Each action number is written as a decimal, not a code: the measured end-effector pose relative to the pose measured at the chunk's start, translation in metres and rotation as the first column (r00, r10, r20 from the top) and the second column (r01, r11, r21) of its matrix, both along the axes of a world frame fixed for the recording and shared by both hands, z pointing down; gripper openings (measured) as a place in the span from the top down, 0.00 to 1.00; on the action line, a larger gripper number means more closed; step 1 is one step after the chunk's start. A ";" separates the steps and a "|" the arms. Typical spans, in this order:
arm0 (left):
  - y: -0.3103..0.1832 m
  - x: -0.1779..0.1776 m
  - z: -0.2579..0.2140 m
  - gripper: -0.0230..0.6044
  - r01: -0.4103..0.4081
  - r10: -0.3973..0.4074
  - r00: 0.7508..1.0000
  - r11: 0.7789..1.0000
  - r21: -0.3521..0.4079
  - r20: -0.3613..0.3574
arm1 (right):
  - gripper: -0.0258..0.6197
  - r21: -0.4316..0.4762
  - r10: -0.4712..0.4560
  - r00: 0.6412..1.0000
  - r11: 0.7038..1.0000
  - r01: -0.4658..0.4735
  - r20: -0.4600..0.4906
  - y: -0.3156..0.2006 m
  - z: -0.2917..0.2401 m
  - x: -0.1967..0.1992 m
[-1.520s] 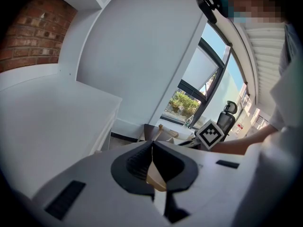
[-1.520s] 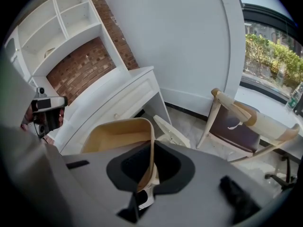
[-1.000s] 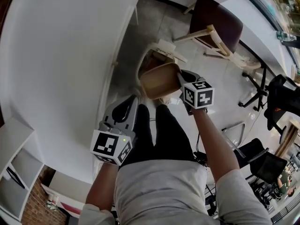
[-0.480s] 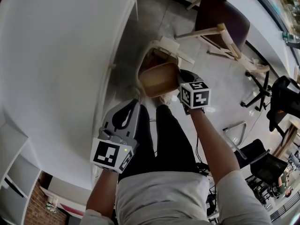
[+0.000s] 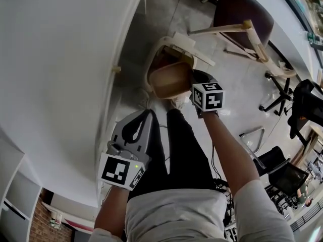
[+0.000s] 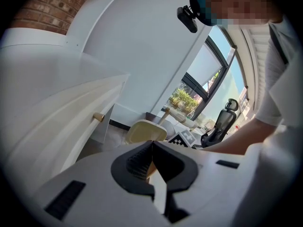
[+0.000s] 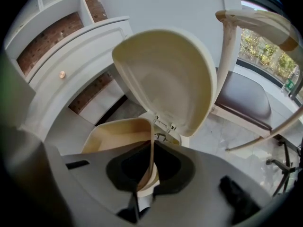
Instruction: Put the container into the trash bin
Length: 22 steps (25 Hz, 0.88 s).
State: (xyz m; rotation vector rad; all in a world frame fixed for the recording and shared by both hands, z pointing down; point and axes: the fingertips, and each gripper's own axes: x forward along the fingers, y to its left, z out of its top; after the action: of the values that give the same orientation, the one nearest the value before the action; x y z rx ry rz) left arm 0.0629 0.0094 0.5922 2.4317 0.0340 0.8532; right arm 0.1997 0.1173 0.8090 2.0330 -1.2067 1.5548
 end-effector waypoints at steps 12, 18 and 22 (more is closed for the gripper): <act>0.009 -0.010 0.027 0.94 -0.012 0.013 0.999 0.999 -0.029 0.032 | 0.91 -0.043 -0.019 1.000 0.999 0.018 -0.024 0.003 0.047 0.002; 0.014 -0.014 0.033 0.94 -0.011 0.013 0.999 0.999 -0.040 0.044 | 0.91 -0.079 -0.038 0.998 0.996 0.034 -0.042 0.006 0.059 0.006; 0.015 -0.017 0.035 0.94 -0.011 0.013 0.999 0.999 -0.039 0.050 | 0.91 -0.084 -0.050 0.998 0.995 0.046 -0.044 0.002 0.064 0.005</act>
State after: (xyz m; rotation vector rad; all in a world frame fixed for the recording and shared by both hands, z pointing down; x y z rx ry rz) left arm 0.0463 0.0247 0.6268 2.3750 0.0461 0.9108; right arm 0.2050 0.1196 0.8726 1.9621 -1.1455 1.5025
